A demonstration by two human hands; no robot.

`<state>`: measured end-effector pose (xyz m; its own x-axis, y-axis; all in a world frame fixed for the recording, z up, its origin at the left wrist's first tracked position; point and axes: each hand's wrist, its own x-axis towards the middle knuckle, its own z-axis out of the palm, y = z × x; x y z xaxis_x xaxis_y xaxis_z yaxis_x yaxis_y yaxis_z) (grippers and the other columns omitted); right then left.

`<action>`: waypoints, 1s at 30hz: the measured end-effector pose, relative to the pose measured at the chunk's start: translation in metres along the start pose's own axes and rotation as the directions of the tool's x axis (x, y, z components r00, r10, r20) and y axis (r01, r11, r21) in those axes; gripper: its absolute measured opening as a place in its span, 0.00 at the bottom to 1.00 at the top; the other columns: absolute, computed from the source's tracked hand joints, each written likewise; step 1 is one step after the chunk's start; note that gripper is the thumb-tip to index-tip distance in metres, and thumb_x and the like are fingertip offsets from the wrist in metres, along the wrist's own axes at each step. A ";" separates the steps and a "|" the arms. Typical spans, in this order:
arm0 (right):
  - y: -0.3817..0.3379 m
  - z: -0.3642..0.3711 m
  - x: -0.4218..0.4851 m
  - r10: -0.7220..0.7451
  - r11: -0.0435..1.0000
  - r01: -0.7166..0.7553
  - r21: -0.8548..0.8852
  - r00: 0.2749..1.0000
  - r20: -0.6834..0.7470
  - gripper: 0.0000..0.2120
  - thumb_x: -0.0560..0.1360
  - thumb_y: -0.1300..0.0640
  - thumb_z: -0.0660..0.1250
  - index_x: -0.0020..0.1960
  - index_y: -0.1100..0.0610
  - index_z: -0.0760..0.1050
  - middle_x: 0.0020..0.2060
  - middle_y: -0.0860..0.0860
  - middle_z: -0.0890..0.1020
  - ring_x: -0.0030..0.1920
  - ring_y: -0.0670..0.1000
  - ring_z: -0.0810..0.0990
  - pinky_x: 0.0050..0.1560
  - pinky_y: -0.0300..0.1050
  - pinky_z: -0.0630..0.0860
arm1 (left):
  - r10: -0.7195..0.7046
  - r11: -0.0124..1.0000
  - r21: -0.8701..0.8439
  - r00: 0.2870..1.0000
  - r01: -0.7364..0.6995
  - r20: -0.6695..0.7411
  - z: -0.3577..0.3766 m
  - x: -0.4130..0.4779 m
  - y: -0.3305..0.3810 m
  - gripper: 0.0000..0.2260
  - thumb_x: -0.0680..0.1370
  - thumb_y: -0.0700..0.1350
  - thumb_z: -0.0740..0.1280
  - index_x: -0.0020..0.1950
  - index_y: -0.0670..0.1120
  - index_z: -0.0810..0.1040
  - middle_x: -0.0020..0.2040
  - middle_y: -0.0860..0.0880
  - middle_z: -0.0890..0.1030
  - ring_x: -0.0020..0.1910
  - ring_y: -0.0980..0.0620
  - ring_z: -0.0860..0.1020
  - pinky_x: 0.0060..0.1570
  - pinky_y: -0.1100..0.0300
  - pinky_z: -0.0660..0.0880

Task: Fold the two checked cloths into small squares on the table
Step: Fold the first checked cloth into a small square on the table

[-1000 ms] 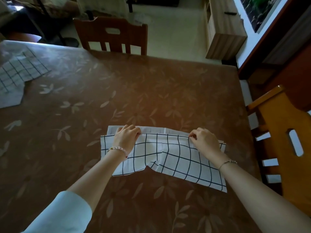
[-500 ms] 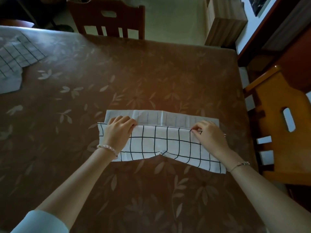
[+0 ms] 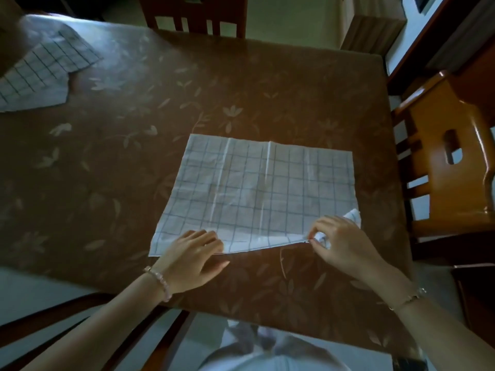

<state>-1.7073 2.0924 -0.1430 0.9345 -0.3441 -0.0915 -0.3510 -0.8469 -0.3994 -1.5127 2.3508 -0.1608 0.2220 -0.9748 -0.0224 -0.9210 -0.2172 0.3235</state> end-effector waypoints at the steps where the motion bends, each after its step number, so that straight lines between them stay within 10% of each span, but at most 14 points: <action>1: -0.001 0.003 -0.006 -0.007 1.000 0.007 -0.006 1.000 -0.010 0.02 0.70 0.57 0.70 0.41 0.51 0.77 0.40 0.44 0.80 0.43 0.45 0.76 0.49 0.40 0.70 | -0.020 0.999 -0.051 1.000 0.020 0.001 0.001 0.002 0.003 0.12 0.77 0.55 0.56 0.45 0.50 0.76 0.43 0.56 0.77 0.41 0.59 0.75 0.45 0.64 0.74; 5: -0.005 0.013 -0.025 -0.062 0.997 0.060 -0.037 0.997 -0.040 0.04 0.69 0.60 0.71 0.41 0.53 0.77 0.39 0.46 0.80 0.41 0.47 0.77 0.50 0.40 0.70 | -0.122 0.981 -0.150 0.992 0.123 0.019 0.018 0.041 0.006 0.20 0.79 0.53 0.48 0.60 0.47 0.74 0.58 0.51 0.77 0.58 0.53 0.74 0.57 0.54 0.73; 12: -0.006 0.026 -0.042 -0.083 0.996 0.080 -0.049 0.995 -0.055 0.06 0.67 0.62 0.72 0.40 0.54 0.77 0.38 0.47 0.81 0.39 0.48 0.78 0.49 0.39 0.72 | -0.211 0.975 0.133 0.936 0.179 0.284 0.061 0.089 0.010 0.26 0.81 0.54 0.45 0.75 0.49 0.37 0.76 0.53 0.39 0.73 0.53 0.36 0.72 0.52 0.36; 19: -0.007 0.029 -0.044 -0.030 1.000 0.030 0.008 0.999 -0.045 0.05 0.70 0.61 0.70 0.43 0.54 0.77 0.38 0.48 0.81 0.40 0.48 0.78 0.49 0.44 0.76 | -0.168 0.980 -0.026 0.897 0.195 0.408 0.043 0.101 -0.004 0.23 0.82 0.52 0.44 0.76 0.51 0.43 0.76 0.54 0.43 0.74 0.56 0.41 0.72 0.56 0.39; 25: -0.009 0.014 -0.029 0.082 0.994 -0.074 0.079 0.991 -0.109 0.01 0.74 0.57 0.66 0.45 0.54 0.74 0.38 0.47 0.80 0.41 0.47 0.77 0.39 0.28 0.65 | -0.124 0.977 -0.121 0.931 0.175 0.342 0.016 0.066 0.006 0.34 0.73 0.68 0.45 0.75 0.55 0.44 0.73 0.60 0.44 0.73 0.60 0.42 0.71 0.57 0.38; 30: -0.006 0.009 -0.010 0.119 0.987 -0.105 0.126 0.986 -0.116 0.02 0.76 0.55 0.63 0.48 0.53 0.73 0.39 0.48 0.82 0.41 0.47 0.81 0.41 0.46 0.79 | -0.142 0.990 0.011 0.965 0.143 0.218 0.020 0.024 0.000 0.28 0.77 0.56 0.60 0.74 0.51 0.57 0.73 0.58 0.58 0.73 0.57 0.57 0.72 0.57 0.53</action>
<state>-1.7140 2.1042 -0.1481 0.8726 -0.4875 -0.0320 -0.4365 -0.7486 -0.4991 -1.5142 2.3265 -0.1802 0.2756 -0.9214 -0.2741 -0.8832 -0.3552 0.3062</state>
